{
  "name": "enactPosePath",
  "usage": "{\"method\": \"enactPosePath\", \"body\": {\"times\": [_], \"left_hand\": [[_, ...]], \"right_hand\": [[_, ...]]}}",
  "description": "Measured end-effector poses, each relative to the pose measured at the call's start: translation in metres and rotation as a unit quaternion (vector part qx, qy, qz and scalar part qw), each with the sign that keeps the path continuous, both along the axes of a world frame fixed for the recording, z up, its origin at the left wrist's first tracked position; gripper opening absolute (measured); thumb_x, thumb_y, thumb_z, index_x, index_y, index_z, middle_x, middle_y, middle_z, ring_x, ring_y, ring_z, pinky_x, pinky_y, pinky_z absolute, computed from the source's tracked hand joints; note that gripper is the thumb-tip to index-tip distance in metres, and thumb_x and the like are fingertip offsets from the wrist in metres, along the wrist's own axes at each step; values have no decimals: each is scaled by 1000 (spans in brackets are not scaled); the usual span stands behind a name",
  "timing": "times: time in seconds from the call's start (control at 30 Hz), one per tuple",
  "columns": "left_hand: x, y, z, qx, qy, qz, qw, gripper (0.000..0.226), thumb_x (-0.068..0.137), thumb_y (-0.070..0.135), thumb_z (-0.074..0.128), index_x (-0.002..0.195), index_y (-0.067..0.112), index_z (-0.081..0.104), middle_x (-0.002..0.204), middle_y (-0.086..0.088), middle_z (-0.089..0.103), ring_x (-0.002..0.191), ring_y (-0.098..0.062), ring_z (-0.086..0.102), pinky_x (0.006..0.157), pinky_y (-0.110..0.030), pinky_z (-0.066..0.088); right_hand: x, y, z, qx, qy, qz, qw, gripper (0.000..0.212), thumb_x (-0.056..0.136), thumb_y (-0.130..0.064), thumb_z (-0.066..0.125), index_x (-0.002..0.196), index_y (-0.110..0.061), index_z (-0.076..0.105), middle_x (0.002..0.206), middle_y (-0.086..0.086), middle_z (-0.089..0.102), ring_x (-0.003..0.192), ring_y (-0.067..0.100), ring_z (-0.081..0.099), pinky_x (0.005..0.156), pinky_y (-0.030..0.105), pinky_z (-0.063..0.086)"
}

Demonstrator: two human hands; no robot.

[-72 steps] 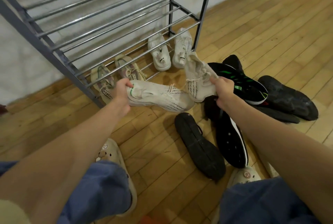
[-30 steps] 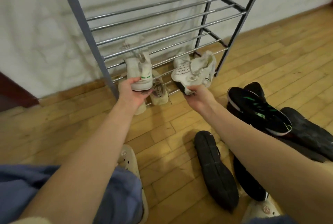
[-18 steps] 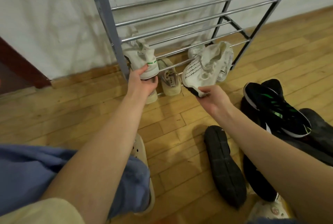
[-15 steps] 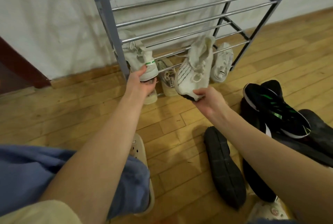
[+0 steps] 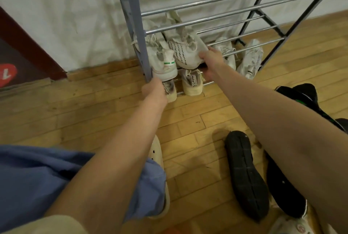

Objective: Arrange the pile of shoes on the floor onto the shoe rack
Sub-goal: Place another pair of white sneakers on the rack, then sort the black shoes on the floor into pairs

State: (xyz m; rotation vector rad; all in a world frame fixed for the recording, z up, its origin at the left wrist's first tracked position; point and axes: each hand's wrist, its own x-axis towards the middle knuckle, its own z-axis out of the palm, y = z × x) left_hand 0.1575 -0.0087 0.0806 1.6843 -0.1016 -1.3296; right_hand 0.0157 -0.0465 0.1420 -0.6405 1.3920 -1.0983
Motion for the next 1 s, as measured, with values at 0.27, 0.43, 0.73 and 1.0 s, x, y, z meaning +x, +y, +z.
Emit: {"method": "enactPosePath", "body": {"times": [0.27,0.43,0.73,1.0], "left_hand": [[-17,13,-12,23,-57,-213,975,9,90,6,44,92,8,52,75,-6,59,60,-20,58,57,-26,40],[-38,21,-28,1,-99,-292,951,16,88,5,46,102,5,53,72,-7,58,56,-20,57,56,-25,42],[-116,51,-47,-5,-131,-487,864,6,92,8,49,91,7,55,80,-6,61,59,-15,60,59,-26,46],[-177,72,-62,-9,-208,-579,788,13,89,7,51,96,11,60,104,-15,64,90,-22,60,75,-35,51]], "right_hand": [[-6,-16,-26,-69,200,82,974,28,94,-11,53,117,5,57,85,6,62,81,21,63,65,34,56],[-54,40,-39,-165,437,98,879,30,98,-13,46,122,-4,60,106,5,65,98,16,60,82,22,45],[-175,207,-129,131,490,96,856,31,95,-18,51,122,-3,51,120,14,59,108,29,58,84,33,46],[-174,284,-159,114,621,246,735,51,95,-47,45,129,-8,47,121,10,57,112,27,55,92,37,47]]}}
